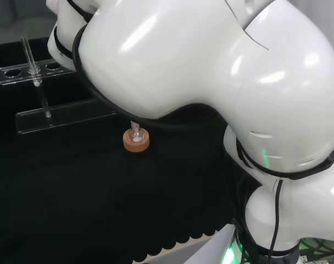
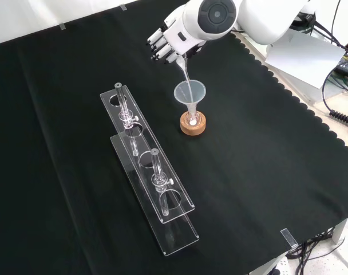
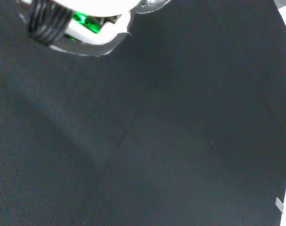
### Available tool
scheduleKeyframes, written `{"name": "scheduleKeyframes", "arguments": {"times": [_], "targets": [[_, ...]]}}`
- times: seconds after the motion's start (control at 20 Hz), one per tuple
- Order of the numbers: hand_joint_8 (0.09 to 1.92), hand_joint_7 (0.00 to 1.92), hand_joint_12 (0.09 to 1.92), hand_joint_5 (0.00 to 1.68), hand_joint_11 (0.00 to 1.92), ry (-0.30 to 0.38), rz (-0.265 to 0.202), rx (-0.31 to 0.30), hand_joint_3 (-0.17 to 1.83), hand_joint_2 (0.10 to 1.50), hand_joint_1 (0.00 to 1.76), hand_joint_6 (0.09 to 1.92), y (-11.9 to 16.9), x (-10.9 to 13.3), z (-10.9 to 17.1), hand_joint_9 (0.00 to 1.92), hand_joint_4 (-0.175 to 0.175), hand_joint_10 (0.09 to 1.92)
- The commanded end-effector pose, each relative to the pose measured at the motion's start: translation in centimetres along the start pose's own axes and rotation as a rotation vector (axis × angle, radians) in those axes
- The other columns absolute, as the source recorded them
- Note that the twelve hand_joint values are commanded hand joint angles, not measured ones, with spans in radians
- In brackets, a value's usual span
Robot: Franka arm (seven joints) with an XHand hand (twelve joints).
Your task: Pour all the NaCl from the weighing funnel into the round-bottom flask.
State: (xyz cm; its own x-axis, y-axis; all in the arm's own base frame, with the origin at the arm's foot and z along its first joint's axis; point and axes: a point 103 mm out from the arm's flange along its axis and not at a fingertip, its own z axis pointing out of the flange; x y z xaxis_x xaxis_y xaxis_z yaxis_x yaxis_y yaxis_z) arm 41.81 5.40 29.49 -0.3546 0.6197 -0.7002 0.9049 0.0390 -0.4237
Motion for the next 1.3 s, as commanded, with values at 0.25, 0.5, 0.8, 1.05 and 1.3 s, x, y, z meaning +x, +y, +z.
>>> {"name": "scheduleKeyframes", "arguments": {"times": [0.25,0.5,0.8,1.05,1.3], "targets": [[0.62,0.56,1.19,1.21,0.60,-0.070,0.001,-0.016,0.76,0.63,1.11,0.83,-0.2,0.0,-0.8,0.87,0.175,0.43],[0.62,0.56,1.19,1.21,0.60,-0.105,-0.001,-0.012,0.76,0.63,1.11,0.83,-0.2,0.2,-0.9,0.87,0.175,0.43],[0.62,0.56,1.19,1.21,0.61,-0.128,0.001,-0.013,0.76,0.63,1.11,0.83,-0.2,0.4,-1.3,0.87,0.175,0.43],[0.63,0.56,1.18,1.21,0.61,-0.145,0.002,-0.009,0.76,0.63,1.11,0.83,-0.3,0.5,-1.5,0.87,0.175,0.43],[0.63,0.57,1.18,1.21,0.61,-0.168,0.006,-0.005,0.76,0.63,1.11,0.83,-0.3,0.6,-1.8,0.87,0.175,0.43]]}}
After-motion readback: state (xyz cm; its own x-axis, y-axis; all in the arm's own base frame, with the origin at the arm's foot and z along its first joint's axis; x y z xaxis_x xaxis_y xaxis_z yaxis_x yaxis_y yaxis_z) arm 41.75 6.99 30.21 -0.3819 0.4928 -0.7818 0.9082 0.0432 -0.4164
